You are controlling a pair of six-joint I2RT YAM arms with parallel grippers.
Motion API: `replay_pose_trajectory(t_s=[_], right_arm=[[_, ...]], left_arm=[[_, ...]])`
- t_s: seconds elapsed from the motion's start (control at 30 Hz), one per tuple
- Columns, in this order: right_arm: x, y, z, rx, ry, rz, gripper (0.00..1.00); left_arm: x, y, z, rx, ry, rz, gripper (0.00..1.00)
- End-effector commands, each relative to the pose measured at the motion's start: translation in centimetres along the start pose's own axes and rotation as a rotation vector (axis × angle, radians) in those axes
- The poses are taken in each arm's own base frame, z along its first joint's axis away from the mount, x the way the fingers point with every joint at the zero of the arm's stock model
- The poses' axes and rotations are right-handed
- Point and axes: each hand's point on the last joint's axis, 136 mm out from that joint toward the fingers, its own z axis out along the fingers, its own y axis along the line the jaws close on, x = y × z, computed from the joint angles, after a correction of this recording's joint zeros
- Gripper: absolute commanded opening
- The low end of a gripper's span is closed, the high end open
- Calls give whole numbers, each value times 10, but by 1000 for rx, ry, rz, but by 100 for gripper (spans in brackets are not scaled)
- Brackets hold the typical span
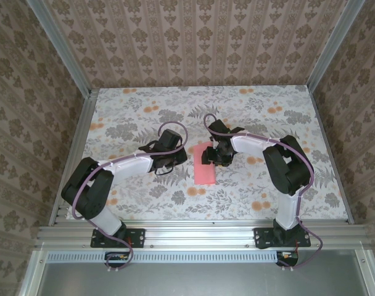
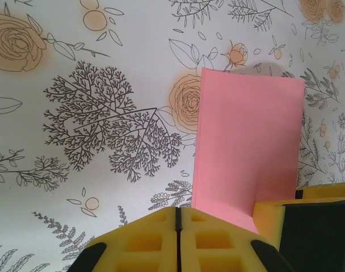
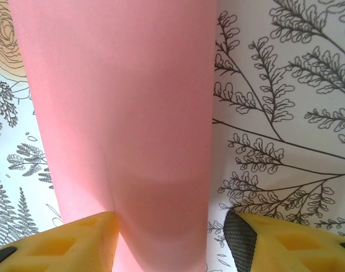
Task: Fold a paper plane with a square sheet of paper (pick it up from the middle)
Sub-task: Hold the square sheet of paper at the center of the table.
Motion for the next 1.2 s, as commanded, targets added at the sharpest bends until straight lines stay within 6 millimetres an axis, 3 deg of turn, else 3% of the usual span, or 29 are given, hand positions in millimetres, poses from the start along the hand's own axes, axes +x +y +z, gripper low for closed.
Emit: replay_pose_trajectory(t_s=[0.0, 0.2, 0.5, 1.17], right_arm=[[22, -41, 24, 170, 81, 20, 59], [15, -21, 14, 47, 51, 57, 60], [11, -18, 15, 20, 44, 65, 60], [20, -41, 27, 192, 64, 29, 60]], left_arm=[[-4, -13, -3, 30, -4, 29, 8], [-5, -14, -4, 33, -7, 28, 8], [-5, -14, -5, 35, -6, 29, 9], [-2, -21, 0, 53, 21, 50, 9]])
